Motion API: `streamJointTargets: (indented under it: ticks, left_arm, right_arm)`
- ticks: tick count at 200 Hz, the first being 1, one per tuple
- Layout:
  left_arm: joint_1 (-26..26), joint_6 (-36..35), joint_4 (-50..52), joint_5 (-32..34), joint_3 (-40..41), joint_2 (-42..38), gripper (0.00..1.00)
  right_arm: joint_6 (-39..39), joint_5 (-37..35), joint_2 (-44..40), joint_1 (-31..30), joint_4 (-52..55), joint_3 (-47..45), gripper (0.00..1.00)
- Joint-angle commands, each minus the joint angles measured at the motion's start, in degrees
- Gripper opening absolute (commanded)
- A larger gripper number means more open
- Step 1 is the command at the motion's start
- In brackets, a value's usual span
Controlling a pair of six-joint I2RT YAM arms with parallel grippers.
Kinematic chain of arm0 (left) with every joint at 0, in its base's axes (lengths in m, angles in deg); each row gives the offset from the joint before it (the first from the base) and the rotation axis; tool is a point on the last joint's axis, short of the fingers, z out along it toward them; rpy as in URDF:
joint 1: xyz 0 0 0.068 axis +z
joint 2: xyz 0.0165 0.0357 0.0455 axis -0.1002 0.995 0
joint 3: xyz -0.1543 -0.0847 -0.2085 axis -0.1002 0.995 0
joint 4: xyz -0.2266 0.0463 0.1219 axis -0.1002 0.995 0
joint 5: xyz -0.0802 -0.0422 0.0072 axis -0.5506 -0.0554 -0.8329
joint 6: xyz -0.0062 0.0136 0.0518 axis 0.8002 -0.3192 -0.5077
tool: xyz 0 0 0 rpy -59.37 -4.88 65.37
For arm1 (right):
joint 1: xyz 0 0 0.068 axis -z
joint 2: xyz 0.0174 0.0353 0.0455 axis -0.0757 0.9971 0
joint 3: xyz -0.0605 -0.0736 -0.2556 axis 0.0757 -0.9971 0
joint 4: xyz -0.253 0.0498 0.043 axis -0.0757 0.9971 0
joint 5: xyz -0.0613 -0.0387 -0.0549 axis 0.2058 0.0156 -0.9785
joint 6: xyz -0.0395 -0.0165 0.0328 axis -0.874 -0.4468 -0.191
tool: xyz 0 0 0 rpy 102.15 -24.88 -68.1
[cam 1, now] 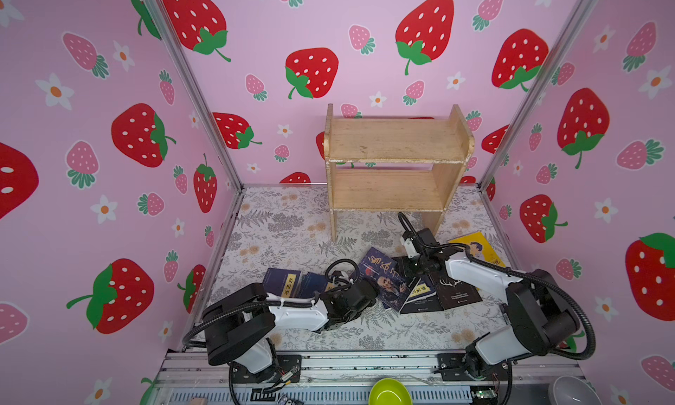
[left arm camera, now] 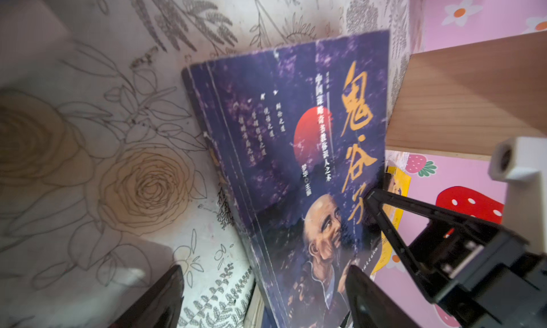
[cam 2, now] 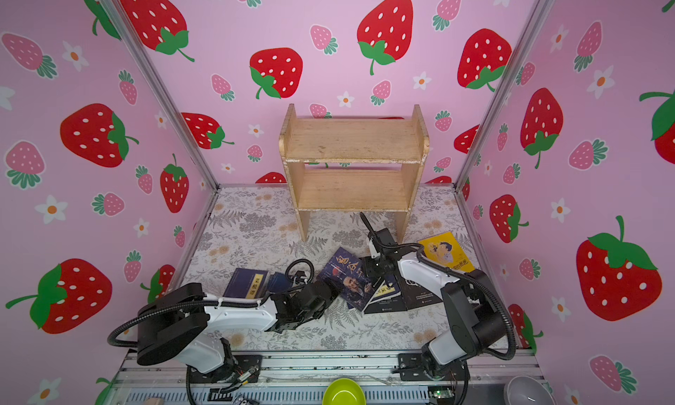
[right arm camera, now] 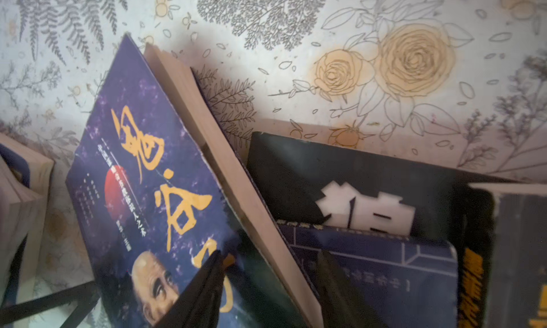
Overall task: Stacking books/files
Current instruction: Pick up the books.
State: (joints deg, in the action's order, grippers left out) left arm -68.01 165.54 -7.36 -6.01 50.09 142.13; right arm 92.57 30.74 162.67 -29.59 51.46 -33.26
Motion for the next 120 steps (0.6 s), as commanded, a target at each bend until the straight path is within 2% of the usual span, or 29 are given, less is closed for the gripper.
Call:
streamJointTargets:
  ticks: [1,35,81,120]
  left_arm:
    - [1.4,-0.6,-4.8,-3.0,-1.1,4.2,0.88]
    - [2.2,-4.0,-14.1,-3.7,-0.7,7.5,0.85]
    - [2.1,-9.0,-18.6,-0.9,0.8,4.8,0.80]
    - [2.2,-11.2,-16.8,-0.7,0.3,2.6,0.59]
  right_arm:
    - [-0.2,3.5,-0.1,-0.5,-0.5,-1.5,0.44]
    - [0.0,4.8,0.4,-0.8,-1.5,-3.8,0.42]
    - [0.6,6.5,1.3,-0.9,-3.6,-6.1,0.40]
    - [1.2,7.4,1.2,-0.8,-4.1,-6.0,0.39]
